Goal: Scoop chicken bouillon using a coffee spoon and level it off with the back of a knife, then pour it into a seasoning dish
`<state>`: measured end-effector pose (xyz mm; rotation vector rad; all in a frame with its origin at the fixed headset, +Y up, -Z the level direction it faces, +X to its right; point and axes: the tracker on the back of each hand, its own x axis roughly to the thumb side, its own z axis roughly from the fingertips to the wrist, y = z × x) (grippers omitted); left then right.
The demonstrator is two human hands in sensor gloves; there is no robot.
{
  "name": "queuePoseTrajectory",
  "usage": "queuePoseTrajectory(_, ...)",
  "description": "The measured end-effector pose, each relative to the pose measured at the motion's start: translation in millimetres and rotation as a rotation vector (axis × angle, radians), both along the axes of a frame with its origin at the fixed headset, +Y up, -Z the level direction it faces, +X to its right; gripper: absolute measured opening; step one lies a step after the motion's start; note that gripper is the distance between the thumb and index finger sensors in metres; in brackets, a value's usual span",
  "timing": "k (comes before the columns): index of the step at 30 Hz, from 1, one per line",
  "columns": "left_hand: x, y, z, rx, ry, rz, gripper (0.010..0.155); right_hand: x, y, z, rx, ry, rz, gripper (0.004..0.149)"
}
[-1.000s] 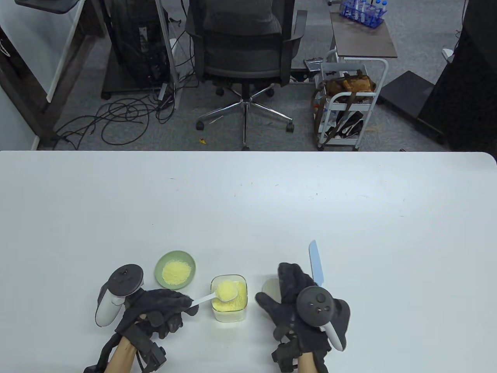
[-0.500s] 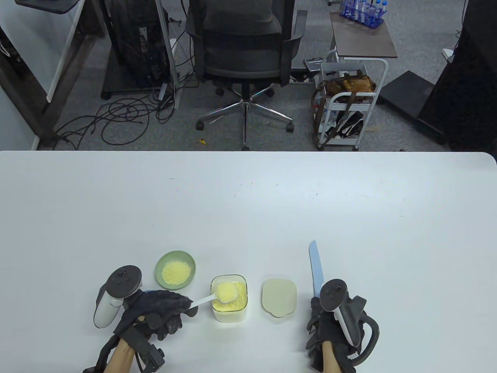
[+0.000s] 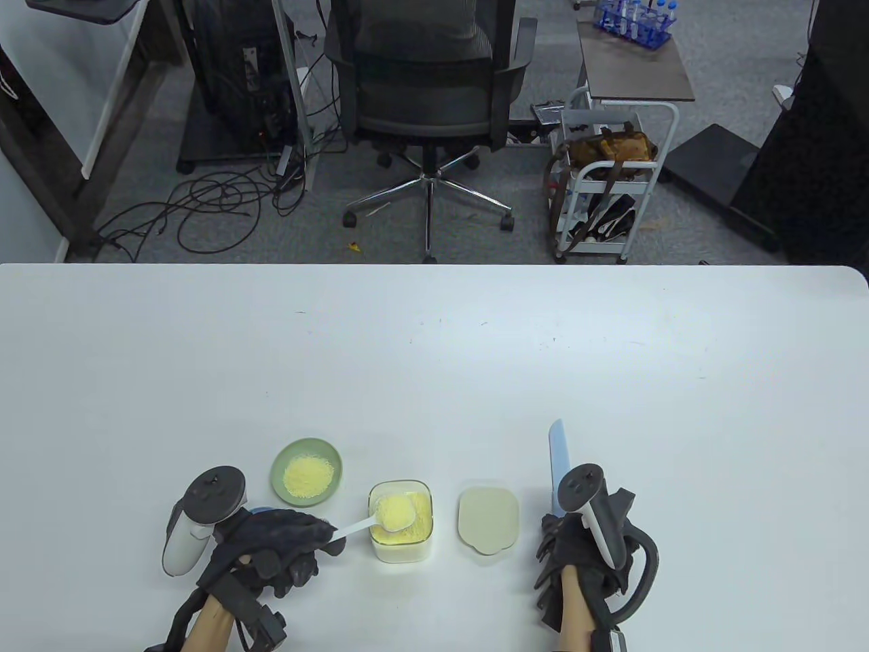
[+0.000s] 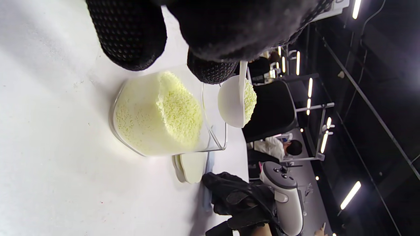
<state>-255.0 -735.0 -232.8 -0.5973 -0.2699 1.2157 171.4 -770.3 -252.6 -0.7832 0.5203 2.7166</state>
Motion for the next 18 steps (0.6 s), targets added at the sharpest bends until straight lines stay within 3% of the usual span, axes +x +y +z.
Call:
queuePoseTrajectory(6, -1.3, 0.5, 1.3, 0.005, 0.003, 0.014, 0.045, -7.3, -0.5, -0.5, 0.007, 0.038, 0.055, 0.053)
queuePoseTrajectory(13, -1.7, 1.6, 2.1, 0.008, 0.008, 0.026, 0.046, -7.7, -2.5, 6.4, 0.101, 0.088, 0.036, 0.046)
queuePoseTrajectory(18, -1.7, 2.2, 2.6, 0.010, 0.012, 0.023, 0.045, -16.9, 17.3, 19.1, 0.228, 0.177, -0.035, 0.045)
